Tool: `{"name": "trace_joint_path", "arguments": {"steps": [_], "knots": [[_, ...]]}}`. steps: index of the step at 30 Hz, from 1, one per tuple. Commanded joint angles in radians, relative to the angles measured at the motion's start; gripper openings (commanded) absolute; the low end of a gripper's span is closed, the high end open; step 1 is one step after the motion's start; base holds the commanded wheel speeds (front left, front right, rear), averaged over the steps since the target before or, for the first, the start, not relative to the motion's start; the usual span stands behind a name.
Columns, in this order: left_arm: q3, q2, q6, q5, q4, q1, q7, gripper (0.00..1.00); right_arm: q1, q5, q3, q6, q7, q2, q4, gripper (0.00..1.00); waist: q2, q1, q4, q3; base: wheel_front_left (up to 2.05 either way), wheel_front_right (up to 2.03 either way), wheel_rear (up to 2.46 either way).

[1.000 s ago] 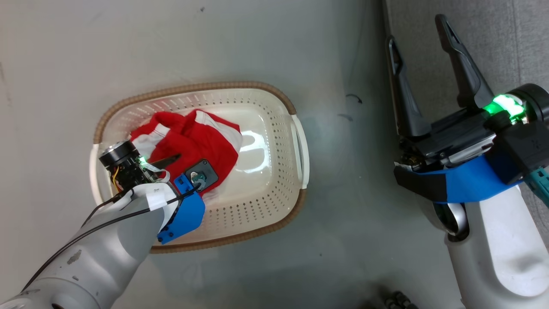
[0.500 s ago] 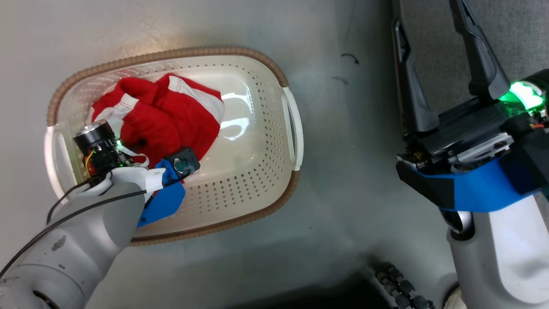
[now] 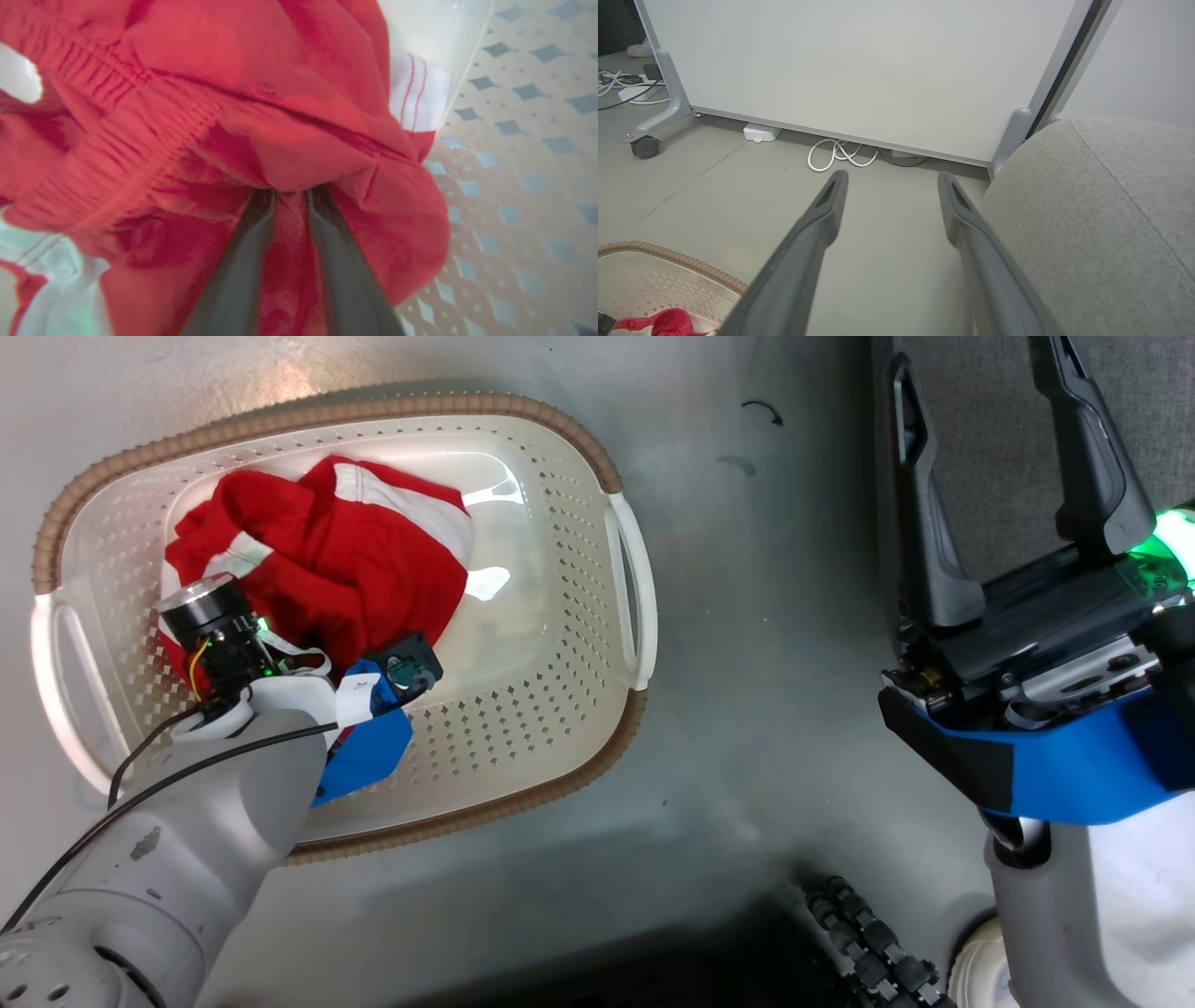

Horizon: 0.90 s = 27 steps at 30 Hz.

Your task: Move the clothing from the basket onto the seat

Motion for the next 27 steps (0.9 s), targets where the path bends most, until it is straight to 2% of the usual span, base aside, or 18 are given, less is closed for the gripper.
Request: {"name": "trace_joint_path", "arguments": {"steps": [1, 9, 14, 18, 27], "knots": [[-0.003, -0.007, -0.001, -0.001, 0.007, -0.018, -0.007, 0.00, 0.010, -0.009, -0.003, 0.000, -0.003, 0.005, 0.001, 1.00, 0.0000, -0.0001, 0.003, -0.004, 0.00, 0.00, 0.00], [-0.003, -0.060, -0.001, -0.042, 0.012, -0.028, -0.068, 0.00, 0.005, -0.017, -0.021, 0.000, -0.003, 0.007, 0.008, 1.00, 0.0000, -0.0001, 0.036, -0.045, 0.00, 0.00, 0.00], [-0.002, -0.099, -0.001, -0.078, 0.001, -0.026, -0.146, 0.00, 0.014, -0.014, -0.033, 0.000, -0.003, -0.004, 0.019, 1.00, 0.0000, -0.0001, 0.071, -0.098, 0.00, 0.00, 0.00], [-0.003, -0.081, -0.001, -0.119, -0.024, -0.005, -0.213, 0.00, 0.021, -0.009, -0.037, 0.000, -0.003, -0.009, 0.033, 1.00, 0.0000, -0.0001, 0.094, -0.155, 0.00, 0.00, 0.00], [-0.003, -0.097, -0.001, -0.216, -0.062, 0.017, -0.306, 0.00, 0.040, 0.005, -0.053, 0.000, -0.003, -0.016, 0.065, 1.00, 0.0000, -0.0001, 0.129, -0.274, 0.00, 0.00, 0.00]]}}
